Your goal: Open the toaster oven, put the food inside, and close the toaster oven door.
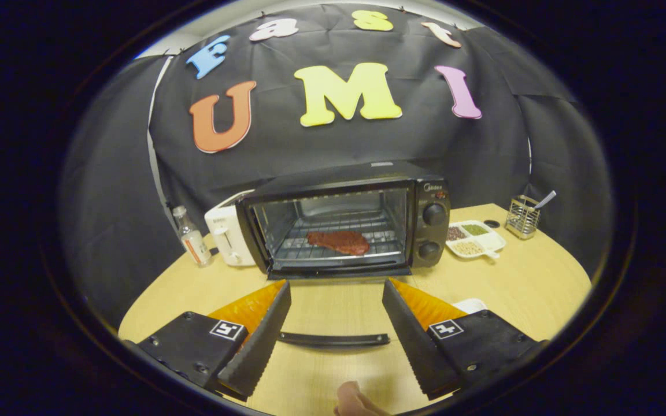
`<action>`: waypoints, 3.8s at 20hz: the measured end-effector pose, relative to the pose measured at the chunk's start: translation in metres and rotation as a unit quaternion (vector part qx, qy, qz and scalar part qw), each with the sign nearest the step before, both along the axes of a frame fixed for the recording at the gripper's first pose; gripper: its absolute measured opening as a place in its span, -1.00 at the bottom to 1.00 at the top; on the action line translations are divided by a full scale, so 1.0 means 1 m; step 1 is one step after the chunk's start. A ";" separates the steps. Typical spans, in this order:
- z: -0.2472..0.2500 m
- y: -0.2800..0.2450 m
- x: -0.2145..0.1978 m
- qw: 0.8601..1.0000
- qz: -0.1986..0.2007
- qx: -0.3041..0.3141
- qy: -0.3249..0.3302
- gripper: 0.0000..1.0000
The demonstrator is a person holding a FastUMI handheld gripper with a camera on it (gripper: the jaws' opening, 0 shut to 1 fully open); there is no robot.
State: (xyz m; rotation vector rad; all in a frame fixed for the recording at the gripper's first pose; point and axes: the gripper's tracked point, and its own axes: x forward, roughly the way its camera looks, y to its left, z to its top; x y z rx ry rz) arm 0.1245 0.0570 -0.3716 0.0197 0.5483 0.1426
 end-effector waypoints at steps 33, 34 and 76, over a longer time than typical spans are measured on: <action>-0.102 -0.003 -0.030 0.989 -0.035 -0.023 0.139 1.00; -0.100 -0.002 -0.031 0.990 -0.037 -0.025 0.137 1.00; 0.104 0.009 0.048 0.998 -0.006 -0.027 -0.059 1.00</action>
